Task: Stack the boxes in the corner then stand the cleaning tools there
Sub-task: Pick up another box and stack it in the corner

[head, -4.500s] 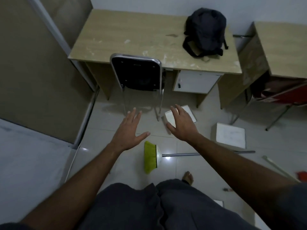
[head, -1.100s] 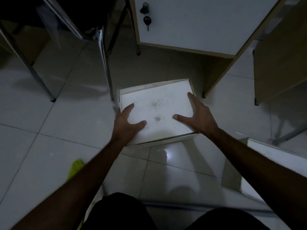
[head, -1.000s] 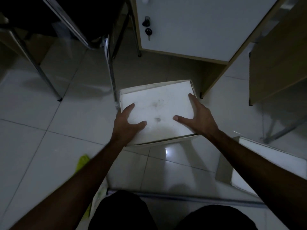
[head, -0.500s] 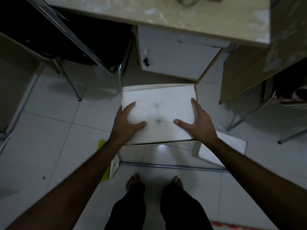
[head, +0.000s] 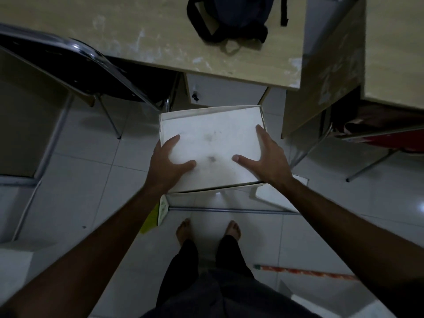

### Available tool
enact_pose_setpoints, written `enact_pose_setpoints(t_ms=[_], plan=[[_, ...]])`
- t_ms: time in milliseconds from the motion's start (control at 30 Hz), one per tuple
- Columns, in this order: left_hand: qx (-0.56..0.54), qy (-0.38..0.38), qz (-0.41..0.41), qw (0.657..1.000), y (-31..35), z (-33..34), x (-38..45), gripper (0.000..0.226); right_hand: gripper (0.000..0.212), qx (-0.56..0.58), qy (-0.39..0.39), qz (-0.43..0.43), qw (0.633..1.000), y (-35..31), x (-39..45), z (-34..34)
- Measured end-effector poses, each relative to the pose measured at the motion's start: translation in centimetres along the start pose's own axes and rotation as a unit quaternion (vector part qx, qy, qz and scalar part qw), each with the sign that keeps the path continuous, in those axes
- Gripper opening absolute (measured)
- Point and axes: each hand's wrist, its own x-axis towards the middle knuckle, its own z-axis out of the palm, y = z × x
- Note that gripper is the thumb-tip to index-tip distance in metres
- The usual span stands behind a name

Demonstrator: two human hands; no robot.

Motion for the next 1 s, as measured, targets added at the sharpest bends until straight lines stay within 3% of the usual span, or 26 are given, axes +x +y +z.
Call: enact_pose_setpoints(t_ms=[467,1000], plan=[[-0.023,0.019,-0.021,0.999,5.7,-3.3,-4.7,0.092,0.119,0.007,0.0,-0.023,1.0,-3.4,-2.8,-5.5],[-0.016,0.166,-0.125,0.978,1.5,-11.6,-13.3,0.086,0.117,-0.005,-0.107,-0.167,0.98,-14.0,-3.3,-1.7]])
